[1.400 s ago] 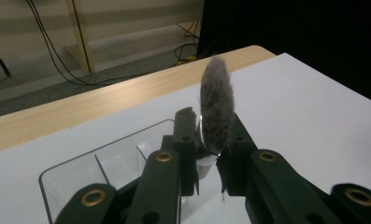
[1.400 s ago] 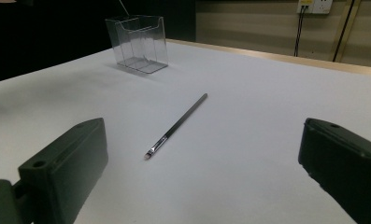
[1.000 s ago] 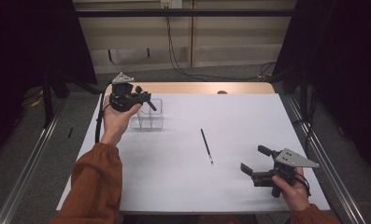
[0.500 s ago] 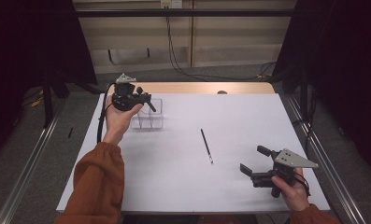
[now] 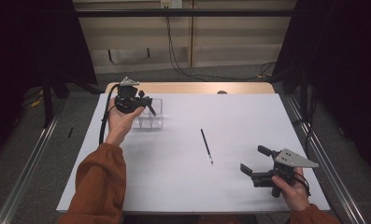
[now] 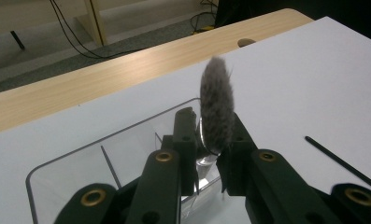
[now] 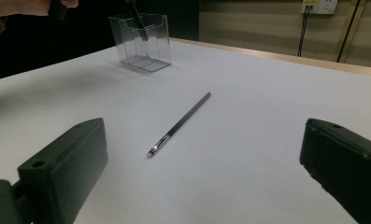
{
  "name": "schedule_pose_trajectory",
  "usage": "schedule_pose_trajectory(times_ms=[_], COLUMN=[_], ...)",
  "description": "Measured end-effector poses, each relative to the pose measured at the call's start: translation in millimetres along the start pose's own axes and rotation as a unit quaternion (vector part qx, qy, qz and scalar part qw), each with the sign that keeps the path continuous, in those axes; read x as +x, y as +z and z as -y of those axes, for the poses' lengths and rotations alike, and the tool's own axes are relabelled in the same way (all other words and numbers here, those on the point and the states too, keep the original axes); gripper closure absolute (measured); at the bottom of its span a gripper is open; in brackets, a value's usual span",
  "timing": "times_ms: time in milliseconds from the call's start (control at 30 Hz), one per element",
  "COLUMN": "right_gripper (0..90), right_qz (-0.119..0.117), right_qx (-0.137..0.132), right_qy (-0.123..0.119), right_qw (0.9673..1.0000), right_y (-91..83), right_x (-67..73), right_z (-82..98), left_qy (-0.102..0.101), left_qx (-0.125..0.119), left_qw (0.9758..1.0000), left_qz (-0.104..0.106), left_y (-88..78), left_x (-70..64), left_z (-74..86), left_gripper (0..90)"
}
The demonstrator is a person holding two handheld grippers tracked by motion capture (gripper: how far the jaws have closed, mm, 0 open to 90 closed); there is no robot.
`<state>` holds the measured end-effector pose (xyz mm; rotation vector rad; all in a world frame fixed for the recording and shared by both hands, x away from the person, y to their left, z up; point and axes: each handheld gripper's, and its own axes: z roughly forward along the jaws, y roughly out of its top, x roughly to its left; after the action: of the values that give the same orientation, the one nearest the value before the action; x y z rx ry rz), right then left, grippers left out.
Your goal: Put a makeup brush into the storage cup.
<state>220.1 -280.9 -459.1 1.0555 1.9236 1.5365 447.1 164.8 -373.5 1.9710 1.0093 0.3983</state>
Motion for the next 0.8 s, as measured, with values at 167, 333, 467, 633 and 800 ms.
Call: schedule_pose_trajectory(times_ms=[167,333,467,633,800], right_gripper=[0.4,0.3,0.3,0.3,0.2], right_qz=[-0.001,-0.002,-0.002,-0.003,-0.002], right_qx=[0.000,0.002,0.004,0.004,0.003], right_qy=[0.000,-0.004,-0.004,-0.004,-0.002], right_qw=[1.0000,1.0000,1.0000,1.0000,1.0000], right_y=[0.4,0.2,0.7,1.0,1.0], right_x=[0.2,0.0,-0.1,-0.6,-0.7], right_z=[0.1,0.3,0.8,0.8,1.0], left_qy=[-0.003,-0.011,-0.007,-0.012,-0.013], left_qx=[0.004,0.011,0.013,0.012,0.027], left_qw=[1.0000,0.9999,0.9999,0.9999,0.9996], left_qz=[-0.001,-0.002,-0.004,-0.001,0.003], left_y=[3.1,6.0,7.6,10.9,13.1], left_x=[1.7,6.5,4.5,3.1,4.8], left_z=[1.7,4.6,5.4,5.7,7.4], left_gripper=[79.4,79.4,79.3,79.3,79.2])
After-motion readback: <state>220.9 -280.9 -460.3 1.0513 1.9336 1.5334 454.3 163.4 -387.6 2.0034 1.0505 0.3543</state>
